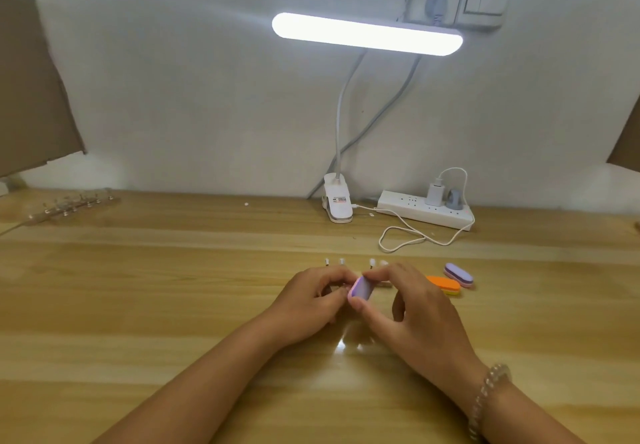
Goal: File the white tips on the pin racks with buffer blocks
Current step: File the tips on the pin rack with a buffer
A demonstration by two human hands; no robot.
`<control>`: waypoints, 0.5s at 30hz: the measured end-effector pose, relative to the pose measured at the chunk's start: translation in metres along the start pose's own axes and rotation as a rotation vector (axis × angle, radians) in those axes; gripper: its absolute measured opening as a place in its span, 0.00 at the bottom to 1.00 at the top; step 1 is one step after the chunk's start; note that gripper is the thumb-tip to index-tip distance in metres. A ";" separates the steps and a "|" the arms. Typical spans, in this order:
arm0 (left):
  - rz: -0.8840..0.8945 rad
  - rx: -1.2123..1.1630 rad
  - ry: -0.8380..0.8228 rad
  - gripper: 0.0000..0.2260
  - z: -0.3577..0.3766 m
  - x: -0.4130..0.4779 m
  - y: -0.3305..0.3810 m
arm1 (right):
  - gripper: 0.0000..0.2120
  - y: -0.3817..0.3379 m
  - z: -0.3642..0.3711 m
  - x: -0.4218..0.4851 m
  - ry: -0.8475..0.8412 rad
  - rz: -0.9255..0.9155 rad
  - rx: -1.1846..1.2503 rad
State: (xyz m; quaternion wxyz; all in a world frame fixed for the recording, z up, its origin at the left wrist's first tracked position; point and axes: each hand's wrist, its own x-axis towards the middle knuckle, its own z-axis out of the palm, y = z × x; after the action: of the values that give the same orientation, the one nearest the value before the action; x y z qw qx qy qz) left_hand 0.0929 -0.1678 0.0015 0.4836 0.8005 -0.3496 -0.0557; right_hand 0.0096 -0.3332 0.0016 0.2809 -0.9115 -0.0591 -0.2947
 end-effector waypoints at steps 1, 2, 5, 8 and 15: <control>0.001 -0.004 0.001 0.13 0.000 0.000 0.000 | 0.13 0.001 0.000 0.001 0.004 0.032 0.017; 0.007 -0.005 -0.002 0.14 0.000 0.000 0.000 | 0.12 0.003 -0.001 0.004 0.028 0.083 0.044; 0.013 -0.024 -0.014 0.14 0.000 0.001 -0.002 | 0.10 0.008 -0.002 0.006 0.045 0.111 0.055; 0.012 -0.038 -0.023 0.13 -0.001 0.002 -0.003 | 0.14 0.003 -0.001 0.001 -0.010 0.011 0.043; 0.020 0.012 -0.069 0.10 0.001 0.002 -0.005 | 0.15 0.001 -0.003 0.001 -0.012 -0.001 0.047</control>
State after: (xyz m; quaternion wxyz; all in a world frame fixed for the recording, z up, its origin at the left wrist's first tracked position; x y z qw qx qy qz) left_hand 0.0964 -0.1681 -0.0020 0.4669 0.7974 -0.3746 -0.0762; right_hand 0.0091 -0.3359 0.0034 0.3017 -0.9064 -0.0680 -0.2878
